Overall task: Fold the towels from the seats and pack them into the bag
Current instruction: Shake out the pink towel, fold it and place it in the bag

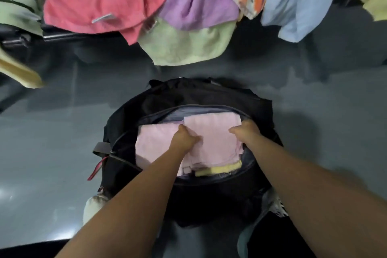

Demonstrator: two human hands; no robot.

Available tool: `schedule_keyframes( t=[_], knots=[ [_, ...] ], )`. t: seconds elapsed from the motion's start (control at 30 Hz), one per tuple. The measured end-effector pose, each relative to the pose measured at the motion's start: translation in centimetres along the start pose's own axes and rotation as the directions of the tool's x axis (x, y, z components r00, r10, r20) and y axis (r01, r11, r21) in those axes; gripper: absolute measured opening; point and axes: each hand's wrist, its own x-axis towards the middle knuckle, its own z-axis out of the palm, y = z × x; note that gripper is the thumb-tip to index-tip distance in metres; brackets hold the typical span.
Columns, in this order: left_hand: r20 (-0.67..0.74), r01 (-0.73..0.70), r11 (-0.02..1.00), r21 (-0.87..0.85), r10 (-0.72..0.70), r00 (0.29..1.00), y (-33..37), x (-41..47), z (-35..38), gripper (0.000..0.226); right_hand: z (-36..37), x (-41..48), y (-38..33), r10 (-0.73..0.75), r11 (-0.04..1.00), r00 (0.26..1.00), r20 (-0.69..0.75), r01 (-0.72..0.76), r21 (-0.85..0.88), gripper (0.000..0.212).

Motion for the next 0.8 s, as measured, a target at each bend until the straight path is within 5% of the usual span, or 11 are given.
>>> schedule_keyframes(
  t=[0.1, 0.27, 0.37, 0.47, 0.57, 0.8],
  knots=[
    [-0.01, -0.001, 0.998, 0.06, 0.002, 1.0, -0.5, 0.6, 0.9, 0.036, 0.4, 0.4, 0.4, 0.017, 0.999, 0.999, -0.04, -0.019, -0.042, 0.045],
    [0.08, -0.018, 0.987, 0.157, 0.005, 0.997, -2.1, -0.2, 0.9, 0.025, -0.1, -1.2, 1.1, -0.033, 0.953, 0.999, -0.023, 0.024, -0.302, 0.03],
    [0.122, -0.04, 0.97, 0.238, 0.011, 0.992, -2.1, -1.4, -0.6, 0.018, -0.5, -3.8, 0.2, -0.045, 0.893, 0.999, -0.008, 0.037, -0.449, 0.04],
    [0.104, -0.134, 0.968, 0.21, 0.114, 0.988, -0.2, -3.1, -3.8, 0.014, -2.2, -6.1, -2.3, -0.058, 0.902, 0.998, 0.026, 0.064, -0.427, 0.047],
    [0.037, -0.268, 0.959, 0.093, 0.266, 0.963, 3.2, -5.7, -8.4, 0.016, -5.3, -9.1, -7.0, -0.176, 0.917, 0.981, 0.077, 0.192, -0.349, 0.029],
    [-0.144, -0.552, 0.817, 0.164, 0.574, 0.806, 11.9, -15.4, -20.3, 0.014, -13.4, -18.9, -18.3, -0.486, 0.847, 0.869, 0.094, 0.495, -0.194, 0.014]
  ],
)
